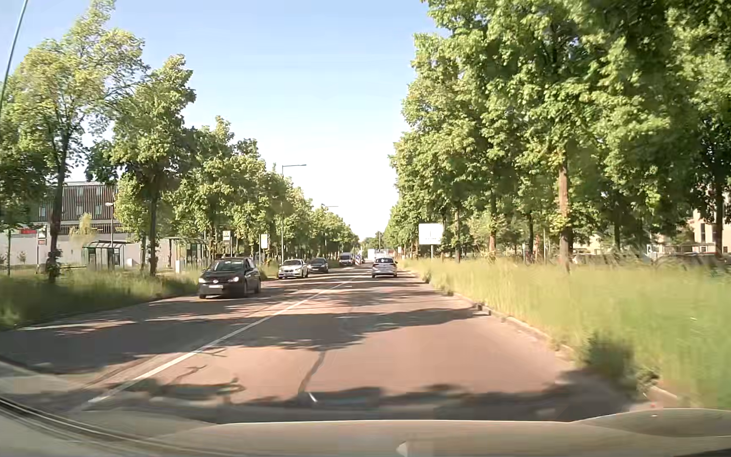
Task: Follow the waypoints while adhering to traffic rules and regulations
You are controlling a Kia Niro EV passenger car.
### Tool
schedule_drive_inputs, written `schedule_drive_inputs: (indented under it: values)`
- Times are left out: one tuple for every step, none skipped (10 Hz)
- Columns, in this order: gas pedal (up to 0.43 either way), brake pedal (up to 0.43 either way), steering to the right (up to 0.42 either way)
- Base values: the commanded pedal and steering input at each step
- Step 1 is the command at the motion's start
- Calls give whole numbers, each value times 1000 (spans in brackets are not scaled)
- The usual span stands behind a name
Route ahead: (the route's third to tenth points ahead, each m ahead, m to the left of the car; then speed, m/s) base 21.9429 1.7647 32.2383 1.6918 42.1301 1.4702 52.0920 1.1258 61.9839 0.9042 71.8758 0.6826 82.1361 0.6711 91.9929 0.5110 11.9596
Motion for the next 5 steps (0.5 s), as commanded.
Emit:
schedule_drive_inputs:
  values:
    - [0, 0, -3]
    - [0, 0, -4]
    - [28, 0, -4]
    - [47, 0, -4]
    - [47, 0, -4]
